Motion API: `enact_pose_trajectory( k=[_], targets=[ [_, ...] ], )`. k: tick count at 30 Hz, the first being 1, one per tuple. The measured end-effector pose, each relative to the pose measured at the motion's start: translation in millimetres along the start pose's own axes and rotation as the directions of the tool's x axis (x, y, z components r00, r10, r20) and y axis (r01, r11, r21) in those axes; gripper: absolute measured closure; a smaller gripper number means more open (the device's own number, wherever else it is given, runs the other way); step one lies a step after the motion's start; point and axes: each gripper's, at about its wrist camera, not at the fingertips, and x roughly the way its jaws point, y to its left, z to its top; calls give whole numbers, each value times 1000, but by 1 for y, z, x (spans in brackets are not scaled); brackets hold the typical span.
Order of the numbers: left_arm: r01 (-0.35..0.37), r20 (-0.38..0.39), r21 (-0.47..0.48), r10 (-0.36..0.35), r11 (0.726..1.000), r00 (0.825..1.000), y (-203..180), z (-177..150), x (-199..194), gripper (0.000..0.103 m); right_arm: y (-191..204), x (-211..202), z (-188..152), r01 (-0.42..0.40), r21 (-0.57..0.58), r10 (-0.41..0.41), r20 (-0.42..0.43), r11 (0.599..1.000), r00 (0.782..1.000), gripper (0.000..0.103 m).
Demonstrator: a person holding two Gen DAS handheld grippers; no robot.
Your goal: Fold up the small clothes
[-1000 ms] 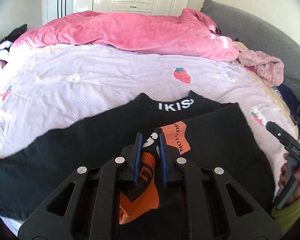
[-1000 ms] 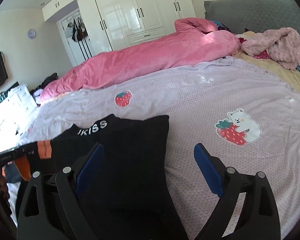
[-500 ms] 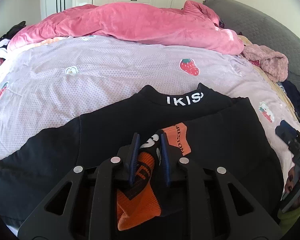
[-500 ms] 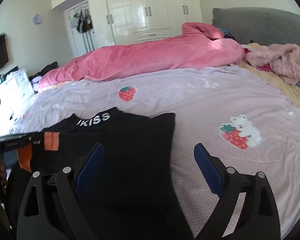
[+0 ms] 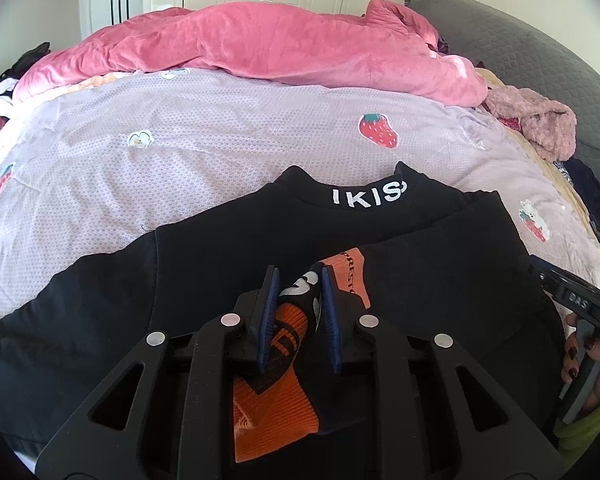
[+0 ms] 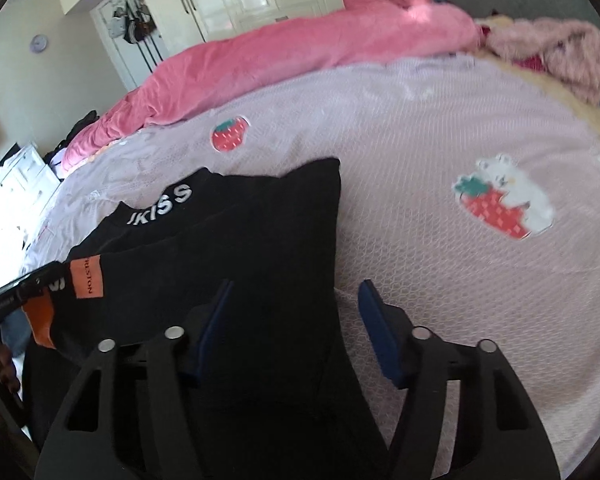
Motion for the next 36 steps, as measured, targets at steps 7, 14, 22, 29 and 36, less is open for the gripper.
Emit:
enact_pose_trajectory(
  k=[7, 14, 22, 29, 36],
  targets=[
    [1, 0, -17, -1, 1000, 1000, -3, 3, 3, 89, -12, 10, 2, -114, 47, 115, -10, 992, 993, 90],
    [-10, 1, -4, 10, 1000, 1000, -11, 5, 8, 89, -13, 2, 5, -7, -11, 8, 35, 1000, 999, 92],
    [-34, 4, -51, 34, 998, 999, 10, 5, -3, 83, -11, 2, 0, 77, -46, -75, 36, 996, 997, 75],
    [9, 8, -122, -8, 993, 1000, 30, -5, -28, 65, 2, -27, 0, 110, -114, -92, 151, 987, 984, 65],
    [26, -7, -68, -27, 997, 1000, 4, -22, -33, 63, 41, -37, -7, -50, -256, 92, 155, 965, 984, 57]
  ],
)
